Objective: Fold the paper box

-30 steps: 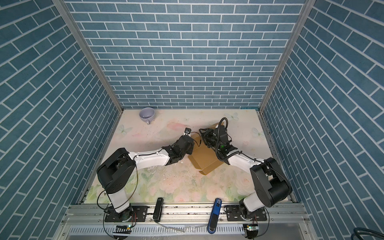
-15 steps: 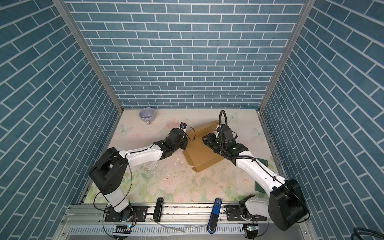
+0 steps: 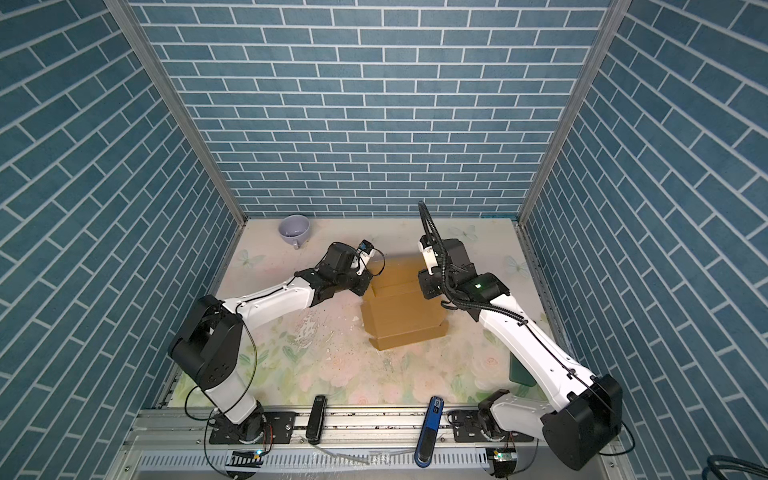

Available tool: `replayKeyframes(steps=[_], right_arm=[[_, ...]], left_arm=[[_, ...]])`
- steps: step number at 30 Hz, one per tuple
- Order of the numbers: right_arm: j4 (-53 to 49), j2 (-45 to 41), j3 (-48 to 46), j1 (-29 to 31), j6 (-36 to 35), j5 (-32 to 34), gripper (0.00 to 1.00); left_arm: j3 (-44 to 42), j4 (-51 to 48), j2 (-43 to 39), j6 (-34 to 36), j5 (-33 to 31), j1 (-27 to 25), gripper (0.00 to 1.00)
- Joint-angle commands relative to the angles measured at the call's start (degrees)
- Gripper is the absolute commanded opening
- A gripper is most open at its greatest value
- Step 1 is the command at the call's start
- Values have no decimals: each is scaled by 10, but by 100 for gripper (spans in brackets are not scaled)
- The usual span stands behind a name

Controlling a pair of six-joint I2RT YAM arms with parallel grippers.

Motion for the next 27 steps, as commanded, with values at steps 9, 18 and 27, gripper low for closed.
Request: replayKeyframes(steps=[9,18,27], right_arm=[[-19,64,66,54,-207,75,41],[-25,118,100,58,-245,52,41],[0,149,92,58,-252,40,37]], left_arm=[[47,-94,5,33,49,7,22],[48,-102,-10,31,69,7,22],[47,-103,-17,23,86,5,22]])
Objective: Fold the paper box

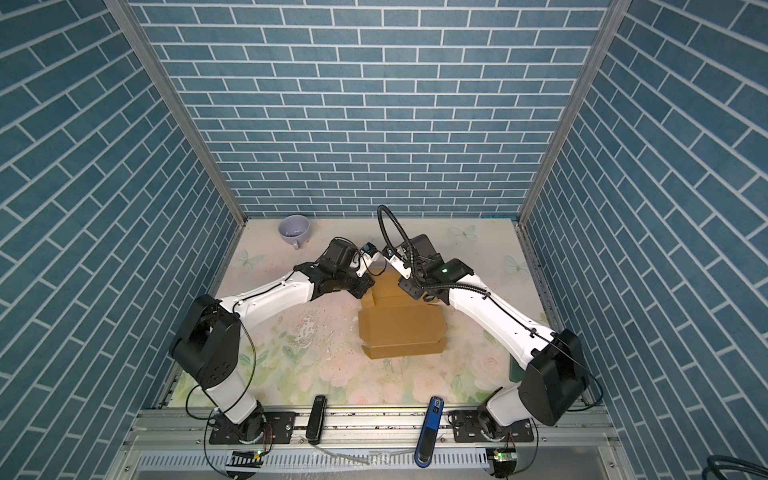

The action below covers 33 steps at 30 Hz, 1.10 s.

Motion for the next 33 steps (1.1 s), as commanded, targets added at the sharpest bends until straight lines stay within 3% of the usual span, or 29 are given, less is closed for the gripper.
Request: replayKeyframes(steps=[1,13,23,26,33], right_arm=[[20,13,17,2,-26,-8,37],[63,32,3,3,-40,-9,31],[73,40,-2,2,-47,-23,20],[72,43,-1,2,-48,-27,20],[62,51,0,4,-57,-25,31]], left_arm=[[12,-6,-21,-3,18,0,22],[15,-12,-34,-9,25,-4,22],[25,-19,-36,-12,23,-5,22],[30,-20,-35,-14,21,-5,22],[51,-27,-18,-19,22,-5,23]])
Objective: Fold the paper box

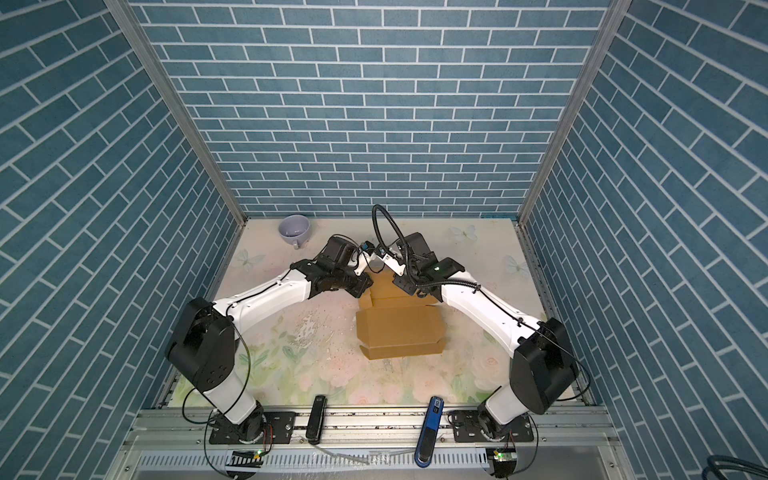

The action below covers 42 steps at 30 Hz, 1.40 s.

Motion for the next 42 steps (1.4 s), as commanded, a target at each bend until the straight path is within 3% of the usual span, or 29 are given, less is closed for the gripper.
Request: replayKeyframes(steps=[1,5,11,17,42], right_arm=[[-11,14,0,5,-13,-10,31],[-12,15,-2,6,-19,-6,19],[-13,16,-3,9,-23,-3,9],[-21,14,-4,15,-28,10,6],[-39,8,-17,19,-25,32,1]], left_arm=[[31,21,-2,-5,22,-3,22],[38,21,0,-5,24,-3,22],[48,16,4,-7,23,-3,25],[51,17,14,-19,6,-3,34],[-54,109,-42,-60,-53,1,45]])
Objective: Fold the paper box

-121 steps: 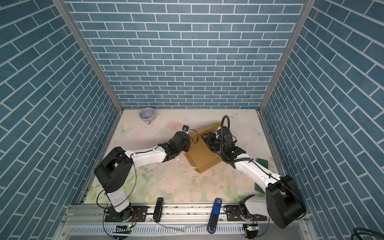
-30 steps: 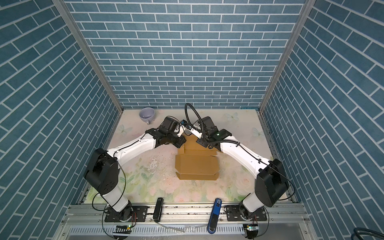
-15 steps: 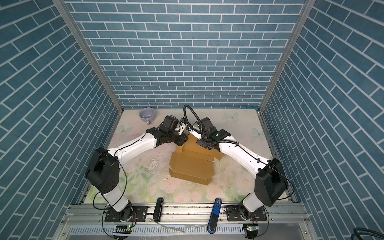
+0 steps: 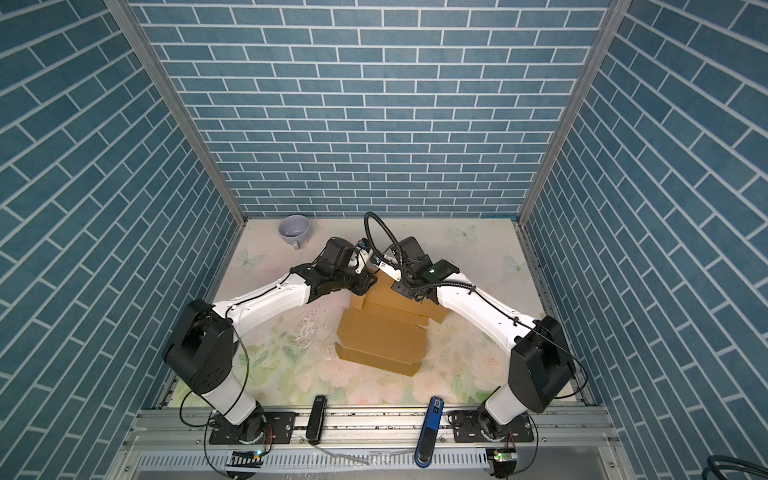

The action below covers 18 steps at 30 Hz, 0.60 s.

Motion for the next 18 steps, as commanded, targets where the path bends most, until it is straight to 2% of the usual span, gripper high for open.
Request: replayKeyframes(steps=[1,11,18], right_arm=[[-20,0,-16,2,10,-3,1],[-26,3,-18,10,5,17,0],[-34,7,-11,14,-2,28,0]], left_arm=[[-18,33,-28,-13,-25,5,45],[-45,66,-40,-28,-38,10,47],[-59,74,-43,-30,-35,15,55]])
